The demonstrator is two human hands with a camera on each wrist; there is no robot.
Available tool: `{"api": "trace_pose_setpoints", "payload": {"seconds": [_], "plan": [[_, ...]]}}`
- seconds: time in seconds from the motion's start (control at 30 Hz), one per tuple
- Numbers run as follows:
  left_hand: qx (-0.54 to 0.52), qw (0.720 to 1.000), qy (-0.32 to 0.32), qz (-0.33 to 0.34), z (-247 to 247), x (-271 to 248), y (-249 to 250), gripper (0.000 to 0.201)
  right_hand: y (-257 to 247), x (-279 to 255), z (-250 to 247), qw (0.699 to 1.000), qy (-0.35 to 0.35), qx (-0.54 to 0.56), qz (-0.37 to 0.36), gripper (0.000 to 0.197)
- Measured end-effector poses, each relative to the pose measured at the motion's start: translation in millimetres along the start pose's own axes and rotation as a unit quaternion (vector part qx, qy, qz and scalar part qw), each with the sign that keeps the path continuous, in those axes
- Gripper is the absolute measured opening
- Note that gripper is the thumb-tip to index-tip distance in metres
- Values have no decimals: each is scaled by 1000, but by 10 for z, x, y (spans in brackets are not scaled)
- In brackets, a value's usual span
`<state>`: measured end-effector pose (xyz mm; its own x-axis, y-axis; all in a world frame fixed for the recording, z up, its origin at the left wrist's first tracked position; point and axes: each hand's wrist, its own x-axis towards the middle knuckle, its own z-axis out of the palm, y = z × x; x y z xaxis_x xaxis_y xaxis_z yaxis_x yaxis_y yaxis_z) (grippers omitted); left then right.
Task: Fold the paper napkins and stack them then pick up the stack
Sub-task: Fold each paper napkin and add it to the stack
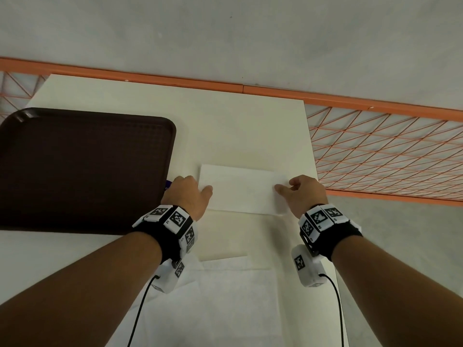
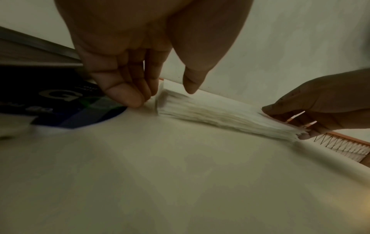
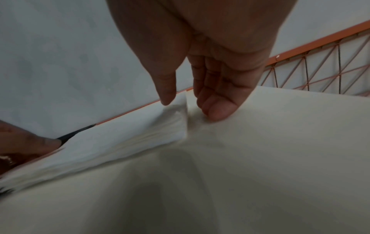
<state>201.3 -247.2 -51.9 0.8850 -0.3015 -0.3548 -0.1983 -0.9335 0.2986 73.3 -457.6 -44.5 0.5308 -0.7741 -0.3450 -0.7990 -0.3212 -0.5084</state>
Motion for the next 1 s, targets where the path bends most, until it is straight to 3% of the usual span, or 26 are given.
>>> {"api": "trace_pose_setpoints", "payload": {"seconds": [0.23,0.5,0.67,0.77,0.9,1.0], "plan": [[50,999,-18,0,-1,28,96,42,-62,-31,49,999,-20,-39,22,34],[42,999,-9,3,-158,-90,-27,47,9,-178,-78,998,-2,-55,11,55],[45,996,-10,70,-253,-372,-249,40,54,-684,-74,997,39,-12,-62,33],[47,993,-53,91,-311,-555,-366,27,32,-1074,87,993,-15,-24,-111,18],[54,988,-105,104,-314,-794,-553,19,-29,-1535,322,973,-134,-91,-162,20],[84,977,-147,126,-242,-977,-694,16,-74,-1802,452,966,-172,-107,-161,21]]}}
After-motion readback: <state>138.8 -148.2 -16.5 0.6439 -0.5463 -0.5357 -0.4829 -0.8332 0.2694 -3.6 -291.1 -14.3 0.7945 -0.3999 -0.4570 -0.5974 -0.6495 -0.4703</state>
